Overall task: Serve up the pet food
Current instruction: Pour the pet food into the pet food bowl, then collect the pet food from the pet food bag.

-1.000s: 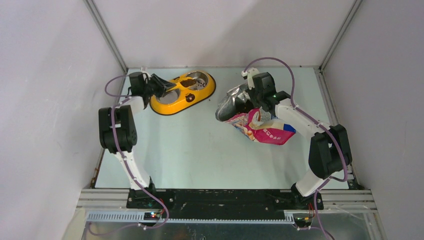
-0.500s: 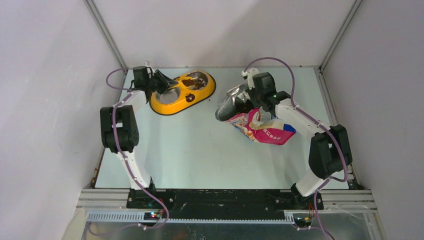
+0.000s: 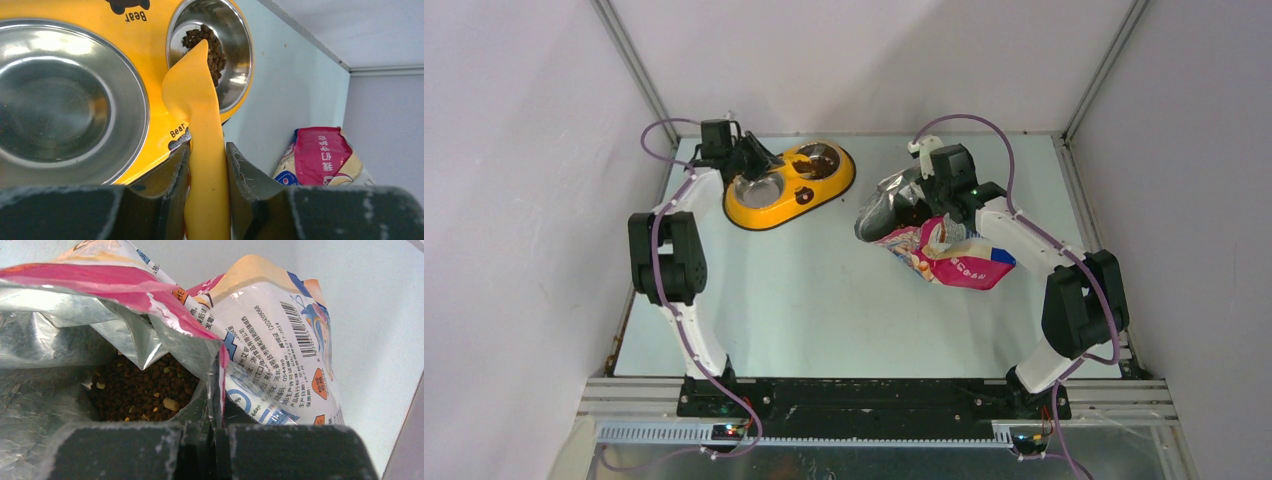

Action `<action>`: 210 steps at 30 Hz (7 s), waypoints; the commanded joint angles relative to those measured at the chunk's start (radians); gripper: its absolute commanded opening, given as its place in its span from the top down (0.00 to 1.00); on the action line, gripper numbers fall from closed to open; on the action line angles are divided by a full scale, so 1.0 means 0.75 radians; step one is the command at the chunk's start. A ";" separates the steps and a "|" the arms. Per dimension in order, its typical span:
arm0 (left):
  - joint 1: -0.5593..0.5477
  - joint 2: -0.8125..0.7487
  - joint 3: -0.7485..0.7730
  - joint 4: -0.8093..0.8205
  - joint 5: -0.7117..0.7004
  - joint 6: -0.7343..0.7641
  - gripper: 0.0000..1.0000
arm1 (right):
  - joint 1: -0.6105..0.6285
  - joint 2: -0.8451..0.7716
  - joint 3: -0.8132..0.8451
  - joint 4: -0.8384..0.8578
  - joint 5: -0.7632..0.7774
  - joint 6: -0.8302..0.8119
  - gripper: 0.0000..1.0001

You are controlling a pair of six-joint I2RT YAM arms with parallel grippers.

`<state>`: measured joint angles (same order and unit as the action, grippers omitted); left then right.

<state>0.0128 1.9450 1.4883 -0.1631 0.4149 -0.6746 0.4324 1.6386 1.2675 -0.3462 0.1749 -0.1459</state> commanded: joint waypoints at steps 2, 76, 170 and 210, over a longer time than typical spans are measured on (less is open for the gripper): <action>-0.044 -0.017 0.122 -0.129 -0.113 0.097 1.00 | -0.035 -0.041 -0.004 -0.058 0.046 -0.010 1.00; -0.161 -0.337 0.254 -0.338 0.175 0.166 1.00 | -0.030 -0.100 -0.037 -0.052 0.000 0.002 1.00; -0.872 0.001 0.098 -0.497 -0.144 -0.021 1.00 | 0.165 -0.253 0.077 -0.123 0.349 -0.129 1.00; -0.921 0.224 -0.323 1.178 0.602 -0.938 1.00 | 0.003 -0.240 0.056 -0.152 0.206 -0.074 1.00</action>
<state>-0.6628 2.1204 1.2564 0.5575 0.7757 -1.2839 0.4603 1.4975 1.2724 -0.5350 0.3099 -0.2058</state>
